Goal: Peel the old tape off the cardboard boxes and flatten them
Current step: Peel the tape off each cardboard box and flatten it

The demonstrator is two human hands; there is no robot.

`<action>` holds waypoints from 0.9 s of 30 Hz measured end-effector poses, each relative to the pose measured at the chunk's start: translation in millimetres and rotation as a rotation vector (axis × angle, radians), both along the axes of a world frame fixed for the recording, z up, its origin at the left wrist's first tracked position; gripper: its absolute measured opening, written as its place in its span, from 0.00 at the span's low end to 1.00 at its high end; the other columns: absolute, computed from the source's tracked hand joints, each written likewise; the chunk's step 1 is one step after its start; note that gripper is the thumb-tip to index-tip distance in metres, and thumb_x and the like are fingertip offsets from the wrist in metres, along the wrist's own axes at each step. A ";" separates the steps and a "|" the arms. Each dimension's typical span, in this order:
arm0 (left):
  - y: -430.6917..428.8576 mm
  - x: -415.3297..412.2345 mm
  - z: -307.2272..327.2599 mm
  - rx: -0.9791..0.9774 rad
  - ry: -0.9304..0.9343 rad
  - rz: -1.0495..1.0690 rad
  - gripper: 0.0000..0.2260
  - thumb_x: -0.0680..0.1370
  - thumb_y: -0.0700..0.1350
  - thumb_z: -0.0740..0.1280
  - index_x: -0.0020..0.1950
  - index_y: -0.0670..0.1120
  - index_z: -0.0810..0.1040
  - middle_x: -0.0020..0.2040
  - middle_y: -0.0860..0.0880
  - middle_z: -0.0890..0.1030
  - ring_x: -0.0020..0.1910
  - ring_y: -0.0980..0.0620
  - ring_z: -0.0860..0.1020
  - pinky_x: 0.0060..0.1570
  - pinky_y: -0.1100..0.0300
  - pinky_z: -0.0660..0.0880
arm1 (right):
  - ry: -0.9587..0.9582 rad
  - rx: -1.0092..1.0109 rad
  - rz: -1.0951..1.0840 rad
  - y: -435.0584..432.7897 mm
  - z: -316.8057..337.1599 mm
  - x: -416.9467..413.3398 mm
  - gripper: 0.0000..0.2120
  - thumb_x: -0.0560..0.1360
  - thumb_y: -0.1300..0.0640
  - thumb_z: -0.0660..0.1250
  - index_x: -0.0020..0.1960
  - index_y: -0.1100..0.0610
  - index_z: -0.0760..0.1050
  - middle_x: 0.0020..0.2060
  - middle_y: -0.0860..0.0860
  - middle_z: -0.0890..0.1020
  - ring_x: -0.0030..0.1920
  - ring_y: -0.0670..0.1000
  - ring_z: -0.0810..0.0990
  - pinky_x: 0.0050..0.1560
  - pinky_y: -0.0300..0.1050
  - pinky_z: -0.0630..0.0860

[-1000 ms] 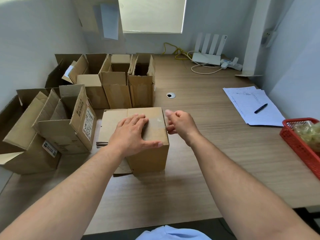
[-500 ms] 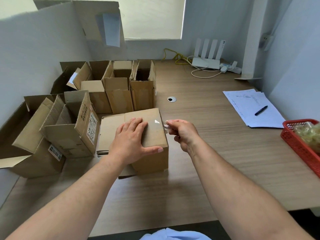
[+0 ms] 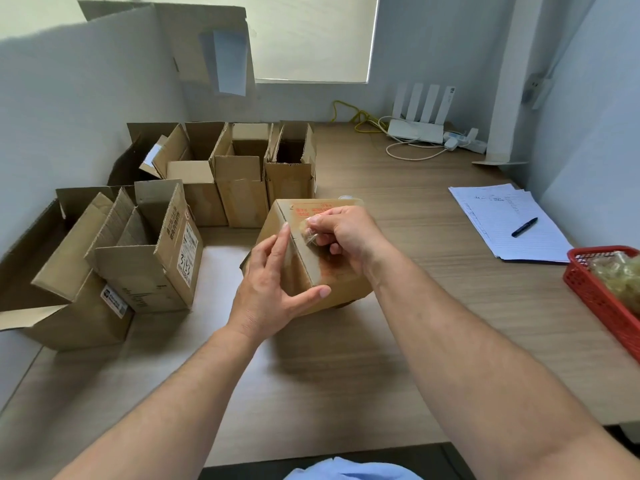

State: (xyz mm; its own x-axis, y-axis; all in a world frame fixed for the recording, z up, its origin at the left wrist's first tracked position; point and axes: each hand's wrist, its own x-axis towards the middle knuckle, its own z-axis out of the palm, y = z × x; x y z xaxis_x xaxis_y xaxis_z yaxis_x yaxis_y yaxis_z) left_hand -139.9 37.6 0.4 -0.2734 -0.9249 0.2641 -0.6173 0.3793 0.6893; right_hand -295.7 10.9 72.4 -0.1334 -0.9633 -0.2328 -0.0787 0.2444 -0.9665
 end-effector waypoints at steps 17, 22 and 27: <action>15.0 18.5 -29.9 0.229 0.135 -0.038 0.49 0.61 0.71 0.71 0.76 0.56 0.55 0.75 0.56 0.57 0.70 0.51 0.66 0.62 0.45 0.74 | 0.257 0.218 0.104 3.0 -13.3 30.7 0.08 0.74 0.64 0.64 0.38 0.61 0.78 0.37 0.60 0.80 0.37 0.54 0.73 0.37 0.46 0.66; 9.9 16.9 -40.1 0.150 -0.149 -0.082 0.51 0.62 0.73 0.67 0.78 0.51 0.53 0.79 0.56 0.45 0.76 0.55 0.51 0.72 0.55 0.56 | 0.200 0.291 0.107 7.7 -42.0 23.6 0.07 0.75 0.65 0.62 0.48 0.61 0.78 0.38 0.58 0.79 0.29 0.49 0.73 0.29 0.39 0.65; 0.0 10.7 -47.9 0.205 -0.333 -0.141 0.51 0.66 0.71 0.68 0.79 0.51 0.48 0.79 0.52 0.51 0.77 0.55 0.47 0.73 0.57 0.47 | 0.210 0.309 0.080 14.0 -61.4 14.5 0.08 0.74 0.67 0.61 0.38 0.59 0.73 0.34 0.56 0.78 0.32 0.51 0.75 0.29 0.40 0.67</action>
State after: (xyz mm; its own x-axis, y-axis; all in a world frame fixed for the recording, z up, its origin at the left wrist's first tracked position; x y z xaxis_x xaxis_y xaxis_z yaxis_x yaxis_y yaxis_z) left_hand -129.2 37.5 -47.5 -0.4405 -0.8966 -0.0458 -0.7710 0.3517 0.5309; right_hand -281.2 24.9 11.0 -0.1360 -0.8612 -0.4898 -0.2983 0.5071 -0.8087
